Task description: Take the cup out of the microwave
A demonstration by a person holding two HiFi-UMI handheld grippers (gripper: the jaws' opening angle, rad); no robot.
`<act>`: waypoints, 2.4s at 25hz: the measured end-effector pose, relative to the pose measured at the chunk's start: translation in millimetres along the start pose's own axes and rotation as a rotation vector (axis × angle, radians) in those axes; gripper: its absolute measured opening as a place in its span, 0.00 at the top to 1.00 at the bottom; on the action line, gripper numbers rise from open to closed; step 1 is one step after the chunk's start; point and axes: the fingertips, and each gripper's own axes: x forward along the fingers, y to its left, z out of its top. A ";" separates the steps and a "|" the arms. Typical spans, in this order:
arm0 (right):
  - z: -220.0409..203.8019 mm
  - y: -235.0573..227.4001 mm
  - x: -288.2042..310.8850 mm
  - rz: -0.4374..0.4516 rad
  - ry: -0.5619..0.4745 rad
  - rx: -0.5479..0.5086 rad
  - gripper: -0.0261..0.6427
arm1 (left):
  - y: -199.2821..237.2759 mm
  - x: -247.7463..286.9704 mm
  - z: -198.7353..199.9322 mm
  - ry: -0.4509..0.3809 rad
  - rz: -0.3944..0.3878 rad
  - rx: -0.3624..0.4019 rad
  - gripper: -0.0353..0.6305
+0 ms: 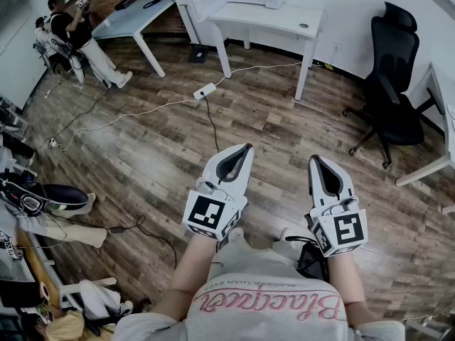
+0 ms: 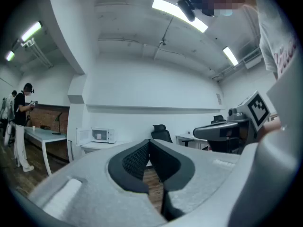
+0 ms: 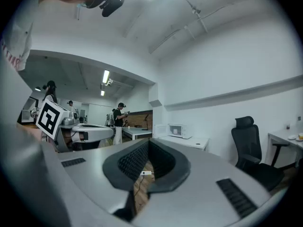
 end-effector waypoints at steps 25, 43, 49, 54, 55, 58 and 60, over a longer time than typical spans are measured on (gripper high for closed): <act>26.4 147.2 82.4 -0.015 -0.036 -0.011 0.94 | 112.6 -65.7 13.6 -0.096 -0.087 -0.001 0.94; 26.6 117.5 161.1 0.080 -0.037 -0.004 0.94 | 147.5 -3.9 13.4 -0.081 -0.075 0.024 0.94; 21.2 92.3 183.5 0.084 -0.031 0.023 0.94 | 154.0 29.2 9.6 -0.068 -0.080 0.027 0.94; 22.0 71.8 208.3 0.104 -0.032 0.029 0.94 | 161.1 61.0 9.1 -0.062 -0.080 0.028 0.94; 22.9 68.6 213.7 0.109 -0.036 0.031 0.94 | 163.1 67.1 8.3 -0.060 -0.080 0.027 0.94; 24.9 57.6 229.5 0.117 -0.037 0.035 0.94 | 170.2 85.2 8.3 -0.058 -0.074 0.025 0.94; 26.3 50.5 239.5 0.126 -0.035 0.034 0.94 | 175.7 95.9 10.1 -0.060 -0.066 0.023 0.94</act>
